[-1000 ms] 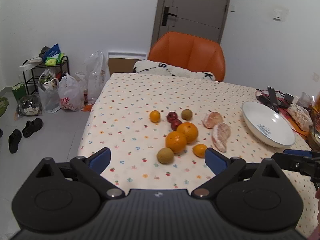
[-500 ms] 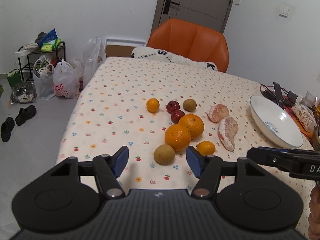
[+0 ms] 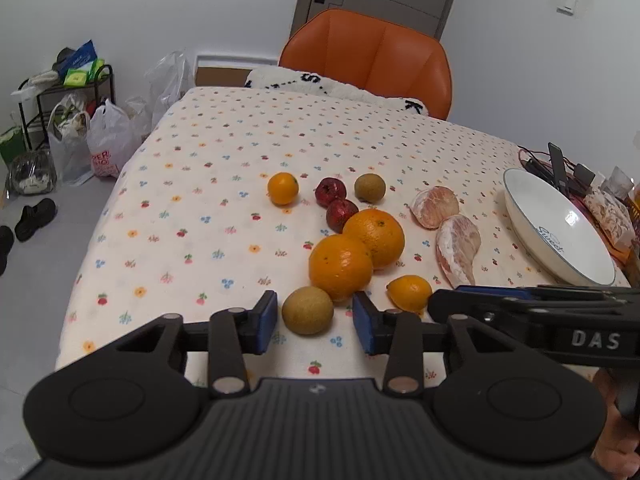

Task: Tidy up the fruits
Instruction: 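Grasp a brown kiwi with the left tool while the right tool grasps a small orange, then carry the kiwi and small orange in both tools over the white plate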

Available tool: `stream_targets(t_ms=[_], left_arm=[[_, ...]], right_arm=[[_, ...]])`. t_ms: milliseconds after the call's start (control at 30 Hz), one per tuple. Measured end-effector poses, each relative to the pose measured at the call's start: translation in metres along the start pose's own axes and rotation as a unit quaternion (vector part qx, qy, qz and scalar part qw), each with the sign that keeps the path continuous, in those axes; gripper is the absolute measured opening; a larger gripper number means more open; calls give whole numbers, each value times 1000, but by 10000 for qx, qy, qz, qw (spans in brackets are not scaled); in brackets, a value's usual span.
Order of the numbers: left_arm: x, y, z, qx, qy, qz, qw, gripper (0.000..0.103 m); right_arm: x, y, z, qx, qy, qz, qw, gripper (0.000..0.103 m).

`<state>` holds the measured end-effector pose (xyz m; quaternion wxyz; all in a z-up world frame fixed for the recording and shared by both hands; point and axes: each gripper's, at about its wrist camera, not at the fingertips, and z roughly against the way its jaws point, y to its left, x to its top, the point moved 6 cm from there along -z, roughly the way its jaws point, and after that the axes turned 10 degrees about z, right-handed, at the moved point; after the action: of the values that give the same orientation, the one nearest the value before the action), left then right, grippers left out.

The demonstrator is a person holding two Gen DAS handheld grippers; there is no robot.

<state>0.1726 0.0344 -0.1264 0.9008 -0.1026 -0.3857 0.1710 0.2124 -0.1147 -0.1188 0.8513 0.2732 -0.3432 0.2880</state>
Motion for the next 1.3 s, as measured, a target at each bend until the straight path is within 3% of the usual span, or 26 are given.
stream_targets(t_ms=[67,400,433,467,600,1300], left_arm=[[2,1,-1,-16,16,38,10000,26],[6,5,3,-83,46,97,9999,26],[6,6,4,-90,41,98,9999,26],[7,6,5,-94,28,98,9999,26],[9,6,8,-135,-29,99,9999,26],[18,-48,38,-394,-426,-272,9979,26]], right_arm=[[1,-2,-4,-7,31,-10,10000,36],[4,-1,-15,-13,74,107,9999,36],[5,1,-17,-18,76,132,9999,34],[5,1,-18,-14,94,153,9998,23],[6,1,-18,68,131,104,9998,21],[7,-24,51,-218,-684,-176,9973,21]])
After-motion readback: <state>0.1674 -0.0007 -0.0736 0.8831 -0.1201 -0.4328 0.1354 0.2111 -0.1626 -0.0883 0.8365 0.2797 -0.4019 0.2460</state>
